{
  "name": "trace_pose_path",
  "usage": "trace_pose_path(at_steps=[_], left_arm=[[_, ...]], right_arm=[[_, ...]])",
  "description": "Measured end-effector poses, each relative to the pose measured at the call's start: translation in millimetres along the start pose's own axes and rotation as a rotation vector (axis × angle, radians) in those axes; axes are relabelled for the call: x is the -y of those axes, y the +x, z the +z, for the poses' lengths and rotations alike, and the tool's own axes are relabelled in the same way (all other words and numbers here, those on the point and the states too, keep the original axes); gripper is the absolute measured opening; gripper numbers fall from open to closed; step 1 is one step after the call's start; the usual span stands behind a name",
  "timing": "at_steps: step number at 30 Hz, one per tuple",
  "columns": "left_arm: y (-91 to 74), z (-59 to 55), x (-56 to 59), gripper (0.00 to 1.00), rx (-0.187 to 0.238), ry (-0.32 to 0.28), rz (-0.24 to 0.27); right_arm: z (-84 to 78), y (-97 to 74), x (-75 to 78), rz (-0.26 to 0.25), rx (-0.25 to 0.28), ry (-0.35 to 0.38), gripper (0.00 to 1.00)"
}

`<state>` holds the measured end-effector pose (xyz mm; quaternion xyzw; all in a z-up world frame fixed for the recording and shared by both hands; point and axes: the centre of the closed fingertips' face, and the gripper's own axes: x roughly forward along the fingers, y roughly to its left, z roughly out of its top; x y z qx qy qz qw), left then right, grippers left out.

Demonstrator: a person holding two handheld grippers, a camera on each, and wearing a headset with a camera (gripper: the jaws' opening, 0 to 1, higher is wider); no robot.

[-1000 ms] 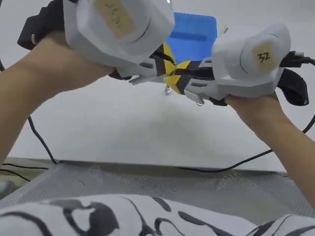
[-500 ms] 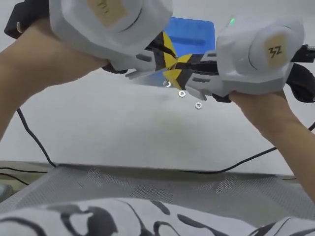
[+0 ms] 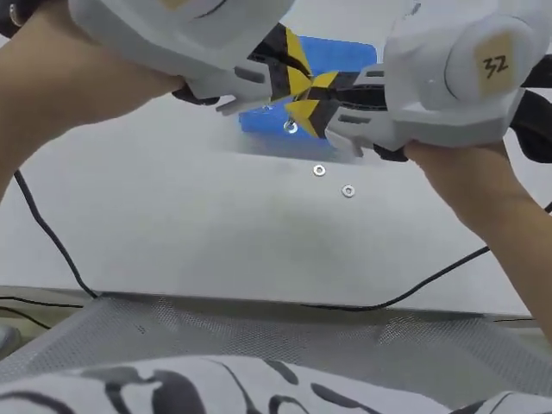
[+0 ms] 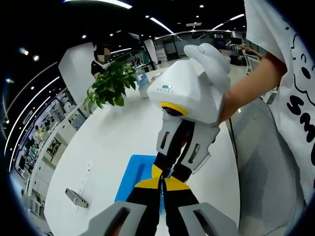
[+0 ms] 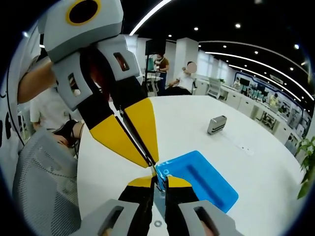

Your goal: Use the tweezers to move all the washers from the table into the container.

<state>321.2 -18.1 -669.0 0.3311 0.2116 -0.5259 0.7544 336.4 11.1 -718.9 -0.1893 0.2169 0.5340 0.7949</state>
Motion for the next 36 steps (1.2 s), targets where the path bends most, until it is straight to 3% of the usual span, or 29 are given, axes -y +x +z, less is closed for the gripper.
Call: trace_pose_path(at_steps=[8, 18, 28, 36], left_arm=[[-2.1, 0.6, -11.5, 0.00, 0.006, 0.005, 0.035], [8.4, -10.4, -24.5, 0.00, -0.007, -0.008, 0.057], [19.6, -23.3, -27.4, 0.00, -0.025, -0.041, 0.059], [27.8, -30.2, -25.5, 0.00, -0.031, -0.058, 0.054]], right_arm=[[7.7, 5.2, 11.0, -0.013, 0.012, -0.023, 0.04], [1.4, 20.4, 22.4, -0.026, 0.007, -0.030, 0.04], [-11.9, 29.9, 29.9, -0.027, -0.018, -0.014, 0.04], [-18.6, 33.4, 26.7, -0.021, -0.039, -0.001, 0.04]])
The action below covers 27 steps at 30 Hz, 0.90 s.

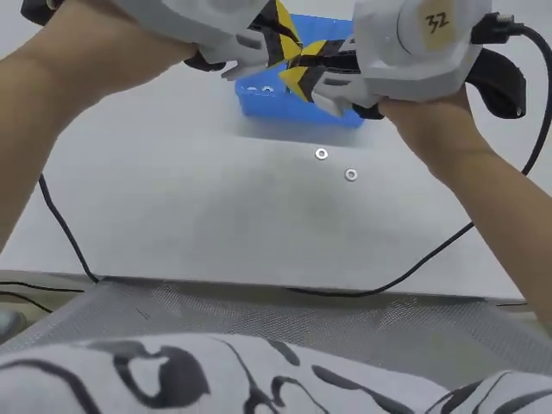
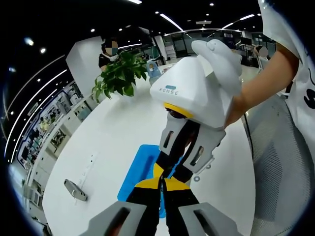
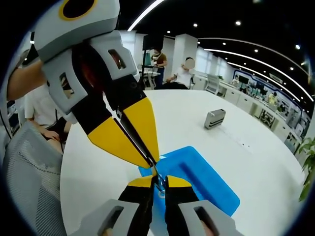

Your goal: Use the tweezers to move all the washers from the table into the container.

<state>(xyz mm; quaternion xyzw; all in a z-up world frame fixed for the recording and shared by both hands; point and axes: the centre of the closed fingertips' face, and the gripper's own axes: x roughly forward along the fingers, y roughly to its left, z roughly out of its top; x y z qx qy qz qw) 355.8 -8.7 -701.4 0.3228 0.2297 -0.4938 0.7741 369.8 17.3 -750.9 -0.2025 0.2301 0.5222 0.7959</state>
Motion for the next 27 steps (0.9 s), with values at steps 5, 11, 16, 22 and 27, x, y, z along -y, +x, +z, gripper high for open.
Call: trace_pose_path(at_steps=[5, 11, 16, 22, 27], left_arm=[[4.0, -3.7, -0.8, 0.00, -0.007, -0.003, 0.003], [9.6, -9.4, -0.1, 0.00, -0.019, -0.001, 0.009], [12.3, -12.9, 1.1, 0.00, -0.029, 0.000, 0.003], [12.1, -12.5, 0.4, 0.00, -0.024, -0.009, 0.002], [9.7, -13.1, 2.6, 0.00, -0.025, -0.007, -0.002]], right_arm=[[-5.1, 6.5, 1.4, 0.002, -0.003, 0.020, 0.04], [-9.3, 10.3, 0.9, 0.007, -0.014, 0.040, 0.04], [-13.1, 12.5, -1.6, 0.013, -0.022, 0.044, 0.04], [-13.1, 12.1, -2.2, 0.013, -0.019, 0.046, 0.04], [-12.5, 9.6, -1.8, 0.001, -0.017, 0.085, 0.06]])
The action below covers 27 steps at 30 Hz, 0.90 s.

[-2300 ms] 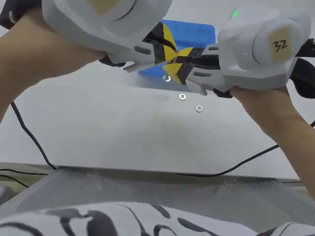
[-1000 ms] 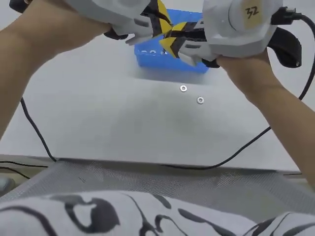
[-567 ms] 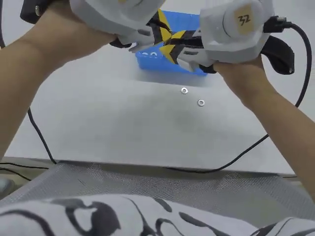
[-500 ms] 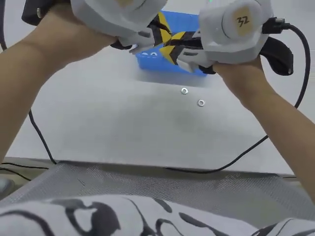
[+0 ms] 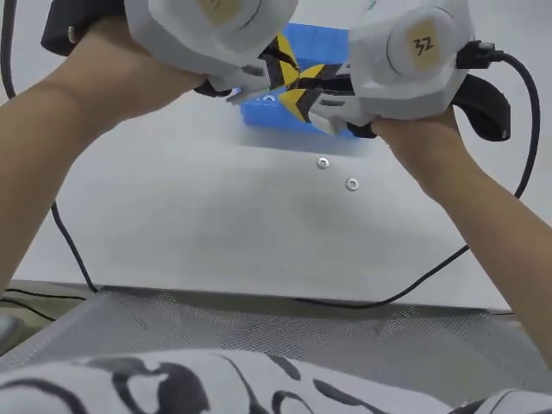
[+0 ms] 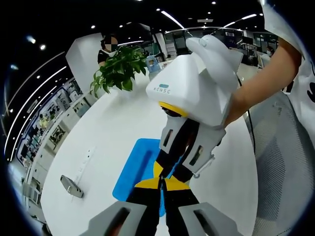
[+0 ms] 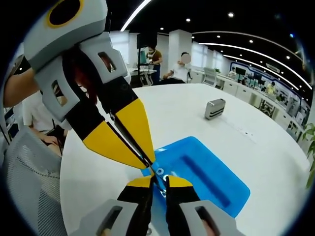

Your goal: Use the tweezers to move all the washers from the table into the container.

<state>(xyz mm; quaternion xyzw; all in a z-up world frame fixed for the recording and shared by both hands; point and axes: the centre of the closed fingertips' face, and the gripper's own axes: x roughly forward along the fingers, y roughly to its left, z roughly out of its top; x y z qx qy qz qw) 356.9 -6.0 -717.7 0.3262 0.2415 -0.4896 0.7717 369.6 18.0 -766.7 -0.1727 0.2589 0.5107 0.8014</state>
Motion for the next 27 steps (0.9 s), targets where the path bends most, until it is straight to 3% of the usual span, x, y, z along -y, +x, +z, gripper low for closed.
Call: trace_pose_path(at_steps=[6, 15, 23, 27], left_arm=[[-11.6, 11.9, -1.4, 0.00, 0.028, -0.004, 0.011], [-33.4, 39.1, 10.6, 0.00, 0.073, 0.028, 0.004], [-37.0, 54.5, 26.2, 0.00, 0.098, 0.061, -0.024], [-36.2, 60.0, 35.5, 0.00, 0.110, 0.071, -0.048]], right_arm=[[11.8, -14.2, -0.8, -0.016, 0.048, 0.034, 0.07], [24.8, -44.4, -5.3, -0.045, 0.109, 0.071, 0.08], [17.2, -61.7, -10.7, -0.053, 0.115, 0.087, 0.09], [9.9, -71.5, -14.1, -0.048, 0.120, 0.131, 0.10]])
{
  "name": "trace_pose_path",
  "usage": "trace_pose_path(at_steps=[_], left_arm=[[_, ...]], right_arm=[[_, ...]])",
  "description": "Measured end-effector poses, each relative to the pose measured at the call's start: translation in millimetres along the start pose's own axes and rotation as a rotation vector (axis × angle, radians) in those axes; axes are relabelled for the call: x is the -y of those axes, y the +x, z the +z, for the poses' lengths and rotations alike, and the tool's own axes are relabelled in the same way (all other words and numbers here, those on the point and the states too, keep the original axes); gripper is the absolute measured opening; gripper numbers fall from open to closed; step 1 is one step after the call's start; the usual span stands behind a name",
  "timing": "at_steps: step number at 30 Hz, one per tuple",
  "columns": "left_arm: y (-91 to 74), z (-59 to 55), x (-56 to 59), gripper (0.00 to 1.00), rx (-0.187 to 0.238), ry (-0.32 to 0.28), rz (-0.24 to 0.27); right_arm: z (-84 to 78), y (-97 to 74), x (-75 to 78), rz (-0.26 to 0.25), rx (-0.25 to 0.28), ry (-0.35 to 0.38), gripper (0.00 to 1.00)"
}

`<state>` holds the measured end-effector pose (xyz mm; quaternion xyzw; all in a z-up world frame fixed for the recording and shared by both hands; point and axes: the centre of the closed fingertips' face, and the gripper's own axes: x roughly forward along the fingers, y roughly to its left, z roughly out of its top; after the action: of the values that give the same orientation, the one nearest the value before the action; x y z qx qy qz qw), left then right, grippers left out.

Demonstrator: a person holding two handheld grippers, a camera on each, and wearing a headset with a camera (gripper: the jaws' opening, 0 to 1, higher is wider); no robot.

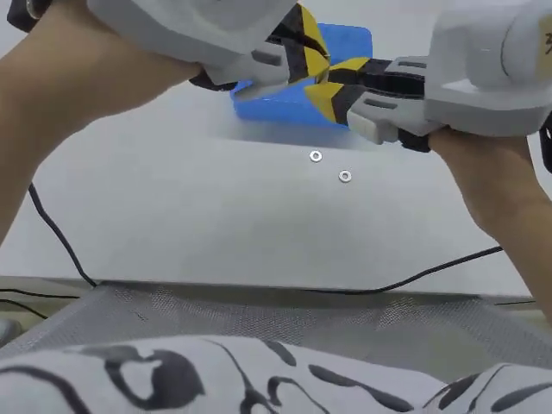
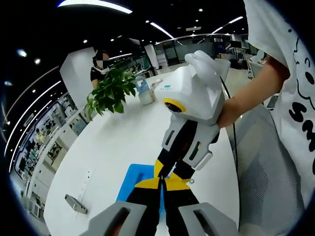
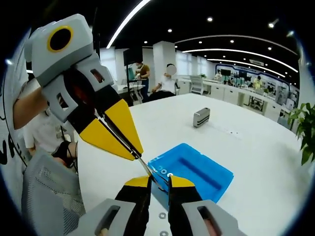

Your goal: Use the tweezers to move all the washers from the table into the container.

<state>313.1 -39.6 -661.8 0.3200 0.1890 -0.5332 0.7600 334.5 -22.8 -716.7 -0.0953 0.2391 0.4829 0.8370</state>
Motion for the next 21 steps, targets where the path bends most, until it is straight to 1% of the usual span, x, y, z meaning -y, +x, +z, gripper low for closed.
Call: trace_pose_path(at_steps=[3, 9, 12, 15, 17, 19, 20, 21], left_arm=[[2.7, 0.5, 3.9, 0.00, 0.001, 0.007, -0.020], [4.4, -3.2, 6.3, 0.00, -0.007, 0.016, -0.054], [4.3, -7.3, 10.3, 0.00, -0.017, -0.001, -0.076], [3.7, -10.7, 14.5, 0.00, -0.026, -0.001, -0.084], [2.4, -11.9, 15.3, 0.00, -0.031, -0.005, -0.088], [1.5, -13.3, 13.8, 0.00, -0.037, -0.011, -0.090], [11.2, -14.7, 22.2, 0.00, -0.041, -0.013, -0.090], [19.6, -16.6, 28.0, 0.00, -0.044, -0.018, -0.088]], right_arm=[[-6.8, -4.5, -1.1, 0.000, -0.008, 0.027, 0.10], [-17.7, -7.8, -3.4, 0.006, -0.025, 0.056, 0.10], [-30.3, -7.0, -7.7, 0.020, -0.054, 0.071, 0.10], [-36.4, -6.2, -11.5, 0.025, -0.061, 0.098, 0.10], [-39.4, -4.9, -13.9, 0.028, -0.066, 0.103, 0.10], [-42.2, -2.8, -15.5, 0.034, -0.072, 0.114, 0.10], [-43.0, -2.0, -15.8, 0.036, -0.071, 0.120, 0.10], [-44.2, -0.3, -15.8, 0.038, -0.071, 0.129, 0.10]])
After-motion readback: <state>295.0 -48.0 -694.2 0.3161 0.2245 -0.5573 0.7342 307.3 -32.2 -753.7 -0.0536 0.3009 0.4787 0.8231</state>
